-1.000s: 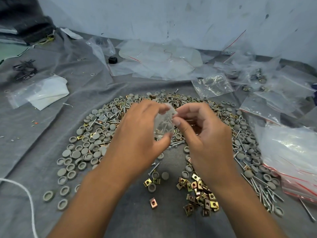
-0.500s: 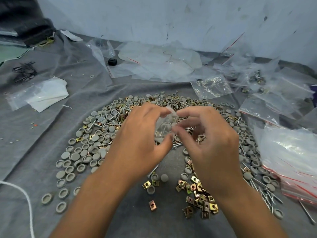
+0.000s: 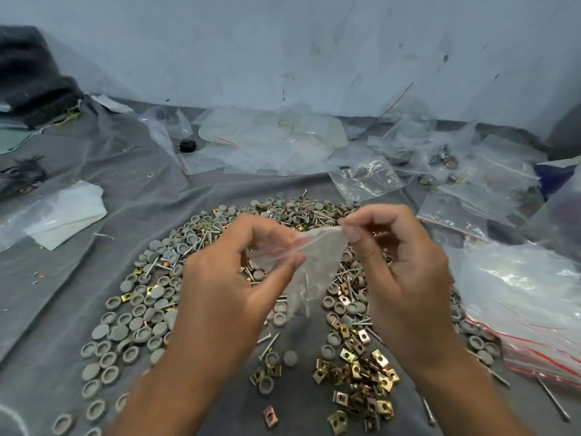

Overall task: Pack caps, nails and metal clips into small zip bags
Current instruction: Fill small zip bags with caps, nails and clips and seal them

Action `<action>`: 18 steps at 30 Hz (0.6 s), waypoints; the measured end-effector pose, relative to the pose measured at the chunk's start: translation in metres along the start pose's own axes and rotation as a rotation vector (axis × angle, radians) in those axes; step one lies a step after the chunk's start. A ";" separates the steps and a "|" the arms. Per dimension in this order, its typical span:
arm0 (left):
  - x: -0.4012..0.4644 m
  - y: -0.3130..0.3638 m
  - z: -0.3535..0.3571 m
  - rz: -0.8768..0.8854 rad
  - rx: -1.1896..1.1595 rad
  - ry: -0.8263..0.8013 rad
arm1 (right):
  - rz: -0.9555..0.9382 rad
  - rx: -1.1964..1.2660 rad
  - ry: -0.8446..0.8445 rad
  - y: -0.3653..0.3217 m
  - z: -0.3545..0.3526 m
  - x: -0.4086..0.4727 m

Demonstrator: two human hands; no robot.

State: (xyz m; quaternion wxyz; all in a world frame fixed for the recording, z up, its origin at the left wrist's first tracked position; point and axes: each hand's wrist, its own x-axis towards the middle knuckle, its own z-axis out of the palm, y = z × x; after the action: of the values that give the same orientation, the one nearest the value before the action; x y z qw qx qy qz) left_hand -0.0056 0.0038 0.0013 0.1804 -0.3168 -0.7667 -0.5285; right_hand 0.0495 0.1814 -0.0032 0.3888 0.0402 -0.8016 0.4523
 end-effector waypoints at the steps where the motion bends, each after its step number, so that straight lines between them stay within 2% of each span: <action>1: 0.000 0.001 0.000 -0.040 -0.081 0.024 | 0.039 0.066 -0.010 -0.001 -0.001 0.000; 5: 0.001 0.000 0.001 -0.153 -0.272 0.014 | 0.134 0.220 -0.081 -0.002 -0.008 -0.003; 13: 0.004 0.003 0.004 -0.213 -0.446 0.032 | 0.223 0.436 -0.008 -0.002 -0.004 -0.006; 18: 0.005 0.002 0.004 -0.232 -0.517 0.073 | 0.226 0.444 -0.062 0.000 -0.001 -0.007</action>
State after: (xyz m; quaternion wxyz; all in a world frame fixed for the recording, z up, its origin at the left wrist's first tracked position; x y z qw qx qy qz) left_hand -0.0078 0.0090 0.0042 0.0596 -0.2433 -0.6306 -0.7346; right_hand 0.0548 0.1803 -0.0071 0.2926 0.0483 -0.6936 0.6564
